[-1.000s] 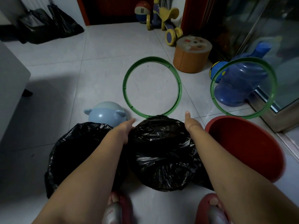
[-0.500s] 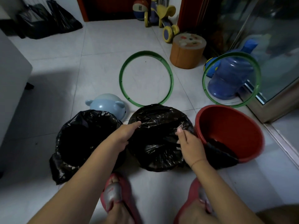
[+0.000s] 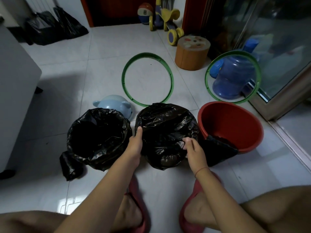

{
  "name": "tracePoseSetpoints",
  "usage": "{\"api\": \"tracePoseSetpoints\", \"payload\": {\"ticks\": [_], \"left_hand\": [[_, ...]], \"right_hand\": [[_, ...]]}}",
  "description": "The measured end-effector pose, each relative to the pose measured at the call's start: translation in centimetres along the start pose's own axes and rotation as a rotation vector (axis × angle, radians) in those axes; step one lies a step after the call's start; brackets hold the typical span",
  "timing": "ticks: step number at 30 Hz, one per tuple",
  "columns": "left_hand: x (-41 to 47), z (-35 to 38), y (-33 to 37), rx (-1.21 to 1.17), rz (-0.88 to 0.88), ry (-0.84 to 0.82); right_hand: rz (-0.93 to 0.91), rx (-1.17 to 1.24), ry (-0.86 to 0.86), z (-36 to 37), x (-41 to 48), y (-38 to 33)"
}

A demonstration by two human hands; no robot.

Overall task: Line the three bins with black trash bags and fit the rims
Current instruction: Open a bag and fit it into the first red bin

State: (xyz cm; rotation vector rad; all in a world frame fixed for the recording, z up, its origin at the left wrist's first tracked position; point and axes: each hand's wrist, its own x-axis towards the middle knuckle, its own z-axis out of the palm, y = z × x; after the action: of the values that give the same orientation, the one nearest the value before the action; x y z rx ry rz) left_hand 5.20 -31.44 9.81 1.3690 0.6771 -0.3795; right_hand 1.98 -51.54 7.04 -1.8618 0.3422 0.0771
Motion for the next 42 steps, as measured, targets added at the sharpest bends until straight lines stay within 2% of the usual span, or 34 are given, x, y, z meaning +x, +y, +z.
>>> {"api": "tracePoseSetpoints", "payload": {"ticks": [5, 20, 31, 32, 34, 36, 38, 39, 41, 42], "left_hand": [[-0.6, 0.5, -3.1, -0.045, 0.059, 0.015], [0.7, -0.5, -5.4, -0.14, 0.113, 0.05], [2.5, -1.5, -5.1, -0.188, 0.062, 0.049], [2.2, -1.5, -4.9, -0.14, 0.085, 0.074], [1.4, -1.2, -4.8, 0.048, 0.177, 0.199], [0.3, -0.8, -4.7, 0.191, 0.366, 0.329], [-0.7, -0.2, -3.7, 0.25, 0.582, 0.398], [-1.0, 0.2, -2.8, 0.266, 0.662, 0.414], [-0.8, 1.4, -1.0, 0.247, 0.728, 0.389], [-0.4, 2.1, 0.0, 0.19, 0.687, 0.317]], "right_hand": [[-0.022, 0.092, 0.058, -0.3, -0.6, 0.2], [-0.052, -0.018, 0.217, -0.2, -1.3, 1.6], [0.219, -0.041, 0.109, -0.9, -1.0, 4.5], [0.178, -0.091, 0.146, -0.9, -1.0, 3.9], [-0.019, -0.168, 0.298, -0.9, -0.9, 1.9], [-0.262, -0.199, 0.371, -0.5, -0.6, -0.7], [-0.372, -0.196, 0.261, 0.1, 0.5, -2.9], [-0.357, -0.165, 0.166, 0.5, 1.2, -3.7], [-0.263, -0.072, -0.008, 1.4, 2.8, -5.2], [-0.209, -0.008, -0.07, 1.9, 3.9, -5.9]]}}
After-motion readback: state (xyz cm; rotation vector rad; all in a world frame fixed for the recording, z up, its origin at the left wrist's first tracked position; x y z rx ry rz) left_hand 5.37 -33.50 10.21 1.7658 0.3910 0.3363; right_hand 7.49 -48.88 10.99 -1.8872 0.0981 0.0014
